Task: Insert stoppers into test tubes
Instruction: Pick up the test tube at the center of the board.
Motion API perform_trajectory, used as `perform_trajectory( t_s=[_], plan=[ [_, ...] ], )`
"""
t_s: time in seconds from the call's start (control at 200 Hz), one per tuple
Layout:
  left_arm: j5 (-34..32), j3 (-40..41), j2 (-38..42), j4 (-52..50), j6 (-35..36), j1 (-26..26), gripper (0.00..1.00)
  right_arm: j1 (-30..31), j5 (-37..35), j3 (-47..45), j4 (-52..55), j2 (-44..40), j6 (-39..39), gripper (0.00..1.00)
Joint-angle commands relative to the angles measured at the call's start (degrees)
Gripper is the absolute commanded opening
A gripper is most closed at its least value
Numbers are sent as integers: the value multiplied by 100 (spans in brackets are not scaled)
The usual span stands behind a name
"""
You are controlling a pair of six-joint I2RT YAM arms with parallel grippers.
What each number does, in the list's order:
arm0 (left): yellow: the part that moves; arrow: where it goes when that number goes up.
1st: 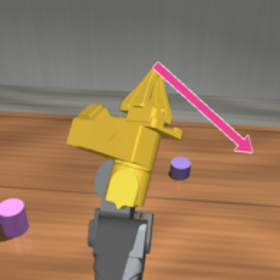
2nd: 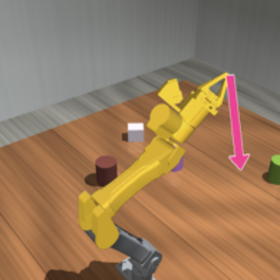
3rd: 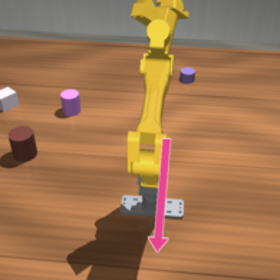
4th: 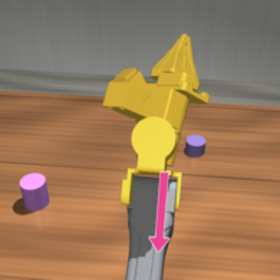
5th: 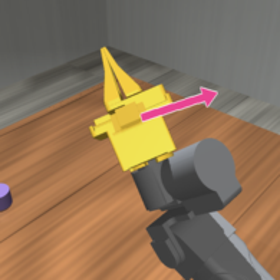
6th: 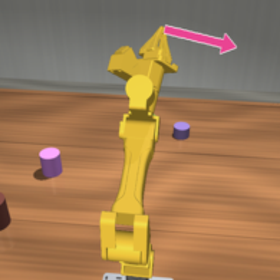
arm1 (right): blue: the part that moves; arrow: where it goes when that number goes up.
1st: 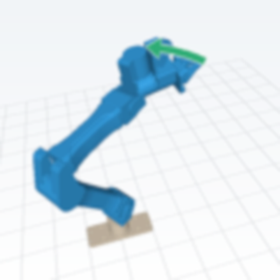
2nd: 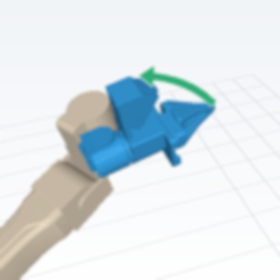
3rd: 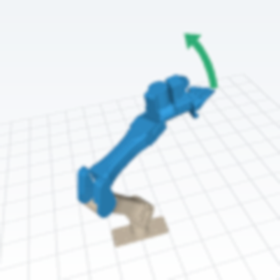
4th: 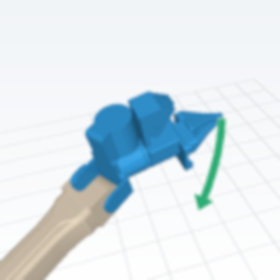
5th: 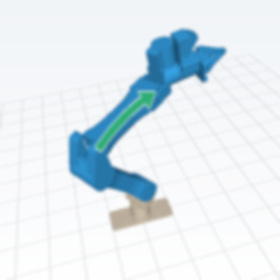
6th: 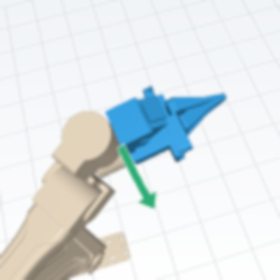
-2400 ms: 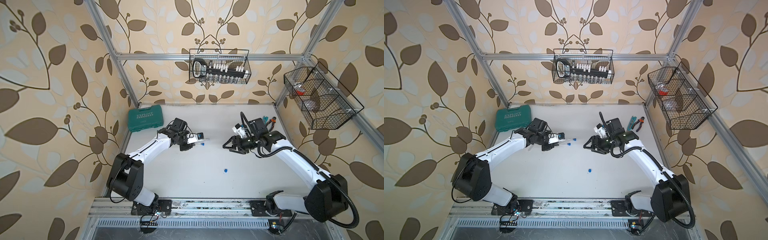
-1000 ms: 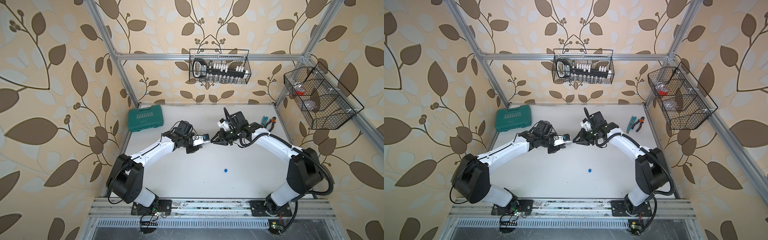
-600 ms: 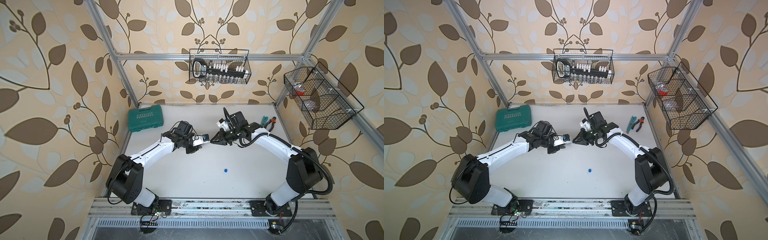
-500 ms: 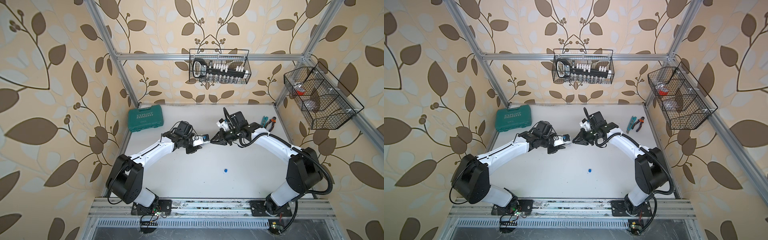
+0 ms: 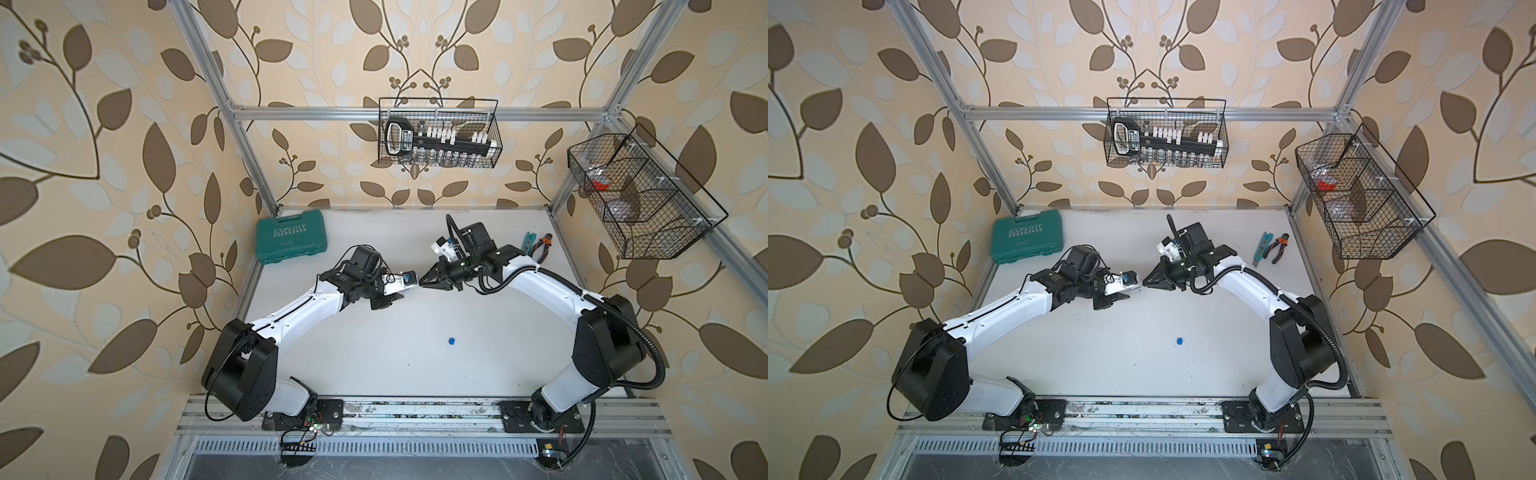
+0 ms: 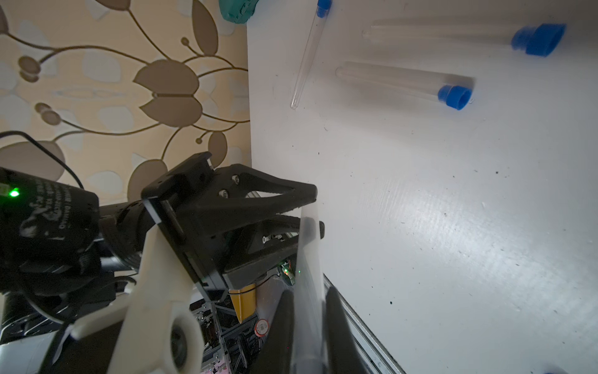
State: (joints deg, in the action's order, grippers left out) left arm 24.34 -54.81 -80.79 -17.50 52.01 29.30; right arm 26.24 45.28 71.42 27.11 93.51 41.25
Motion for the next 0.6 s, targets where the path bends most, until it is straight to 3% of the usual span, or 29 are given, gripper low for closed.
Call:
perform_trajectory(
  t_s=[0.0,0.19,0.595],
  plan=[
    [212,80,215,151,-95,41,31,14,220,48,-214,-113,135,8],
    [211,73,179,133,-95,41,31,9,299,48,-308,-128,207,8],
    [306,40,245,132,-94,40,13,-14,329,21,-322,-117,221,8]
  ],
)
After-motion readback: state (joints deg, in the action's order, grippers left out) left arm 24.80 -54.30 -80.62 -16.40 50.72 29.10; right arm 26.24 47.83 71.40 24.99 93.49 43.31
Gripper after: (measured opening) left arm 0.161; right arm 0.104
